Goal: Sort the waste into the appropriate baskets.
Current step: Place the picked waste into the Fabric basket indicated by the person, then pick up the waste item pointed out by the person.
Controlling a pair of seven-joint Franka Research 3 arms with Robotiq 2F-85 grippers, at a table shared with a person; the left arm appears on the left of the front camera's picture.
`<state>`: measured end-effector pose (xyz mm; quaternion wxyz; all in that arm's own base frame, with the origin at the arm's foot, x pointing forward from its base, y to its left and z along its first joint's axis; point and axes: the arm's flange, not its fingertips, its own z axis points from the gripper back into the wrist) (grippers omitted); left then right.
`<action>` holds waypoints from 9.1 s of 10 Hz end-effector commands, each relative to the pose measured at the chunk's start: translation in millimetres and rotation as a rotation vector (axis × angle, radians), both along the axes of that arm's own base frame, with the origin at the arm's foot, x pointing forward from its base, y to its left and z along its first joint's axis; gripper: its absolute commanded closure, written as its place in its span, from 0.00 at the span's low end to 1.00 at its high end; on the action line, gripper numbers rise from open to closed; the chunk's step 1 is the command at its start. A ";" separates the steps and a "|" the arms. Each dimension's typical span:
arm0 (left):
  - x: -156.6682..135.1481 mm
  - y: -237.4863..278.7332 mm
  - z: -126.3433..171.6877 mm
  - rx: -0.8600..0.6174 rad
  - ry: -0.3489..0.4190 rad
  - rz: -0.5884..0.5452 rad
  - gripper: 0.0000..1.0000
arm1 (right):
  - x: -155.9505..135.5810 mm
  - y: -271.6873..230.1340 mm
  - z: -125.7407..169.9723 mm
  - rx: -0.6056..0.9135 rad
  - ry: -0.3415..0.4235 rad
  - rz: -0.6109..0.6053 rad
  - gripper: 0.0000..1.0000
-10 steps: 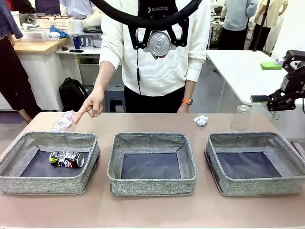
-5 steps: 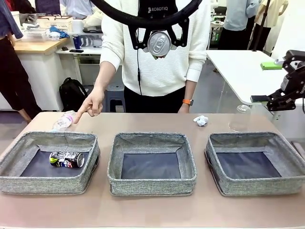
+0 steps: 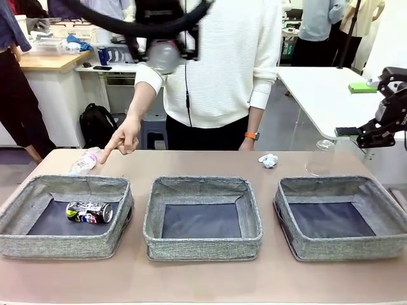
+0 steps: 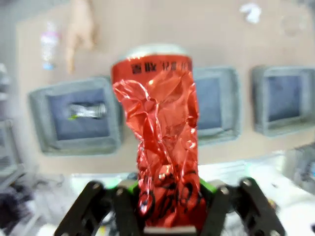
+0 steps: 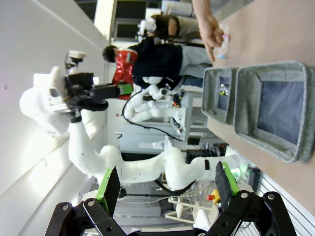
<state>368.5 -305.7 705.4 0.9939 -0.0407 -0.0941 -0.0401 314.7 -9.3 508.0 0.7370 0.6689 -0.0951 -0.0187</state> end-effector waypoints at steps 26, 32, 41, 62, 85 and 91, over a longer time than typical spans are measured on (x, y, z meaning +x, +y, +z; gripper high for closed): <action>-34.2 223.5 -203.3 -0.191 0.049 0.399 0.00 | 1.4 1.5 4.2 0.027 -0.006 -0.005 0.00; -40.0 252.5 -156.2 -1.198 0.379 -0.125 0.00 | 1.4 1.5 4.2 0.027 -0.006 -0.005 0.00; -64.4 342.1 -148.8 -1.395 0.150 -0.070 0.00 | 1.4 1.5 4.2 0.027 -0.006 -0.005 0.00; -64.4 342.1 -148.8 -1.395 0.150 -0.070 0.00 | 1.4 1.5 4.2 0.027 -0.006 -0.005 0.00; -64.4 342.1 -148.8 -1.395 0.150 -0.070 0.00 | 189.6 -175.5 -118.3 -0.734 -1.202 0.415 0.00; -64.4 342.1 -148.8 -1.395 0.150 -0.070 0.00 | 270.3 -221.4 -169.6 -0.781 -1.311 0.102 0.00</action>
